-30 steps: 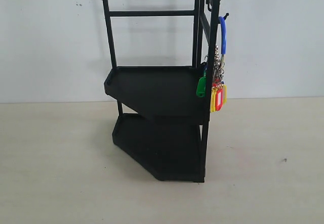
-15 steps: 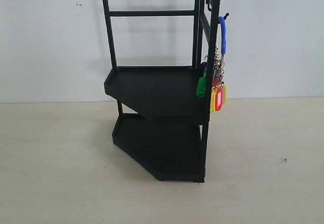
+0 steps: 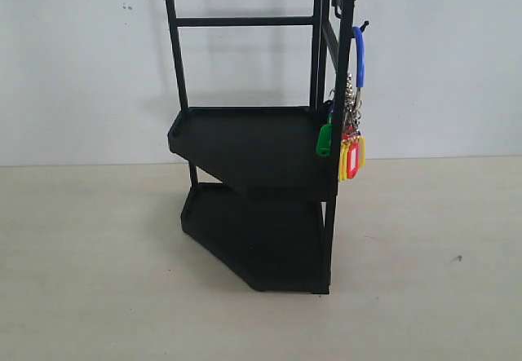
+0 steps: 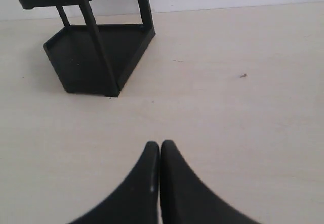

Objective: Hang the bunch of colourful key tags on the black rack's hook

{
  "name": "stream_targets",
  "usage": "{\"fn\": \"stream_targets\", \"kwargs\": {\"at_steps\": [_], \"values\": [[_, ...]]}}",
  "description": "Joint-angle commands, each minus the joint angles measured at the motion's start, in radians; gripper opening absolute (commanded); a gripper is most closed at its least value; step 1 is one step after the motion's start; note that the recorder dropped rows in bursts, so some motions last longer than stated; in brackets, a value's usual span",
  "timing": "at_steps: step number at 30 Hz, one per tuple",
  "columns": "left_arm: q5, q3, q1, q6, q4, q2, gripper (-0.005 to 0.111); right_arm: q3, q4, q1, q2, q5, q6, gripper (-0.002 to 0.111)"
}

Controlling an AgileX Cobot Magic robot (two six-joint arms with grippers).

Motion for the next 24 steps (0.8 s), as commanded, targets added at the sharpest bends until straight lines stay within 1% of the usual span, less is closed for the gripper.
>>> {"fn": "stream_targets", "kwargs": {"at_steps": [1,6,13,24], "values": [[-0.009,0.003,0.002,0.003,0.005,-0.002,0.004,0.000,-0.015,-0.007,-0.005,0.004,-0.010,0.000],[-0.009,0.003,0.002,0.003,0.005,-0.002,0.004,0.000,-0.015,-0.069,-0.005,-0.001,-0.017,0.000],[-0.009,0.003,0.002,0.003,0.005,-0.002,0.004,0.000,-0.020,-0.122,-0.005,-0.033,-0.147,0.000],[-0.009,0.003,0.002,0.003,0.005,-0.002,0.004,0.000,0.016,-0.121,-0.005,-0.026,-0.121,0.000]]}}
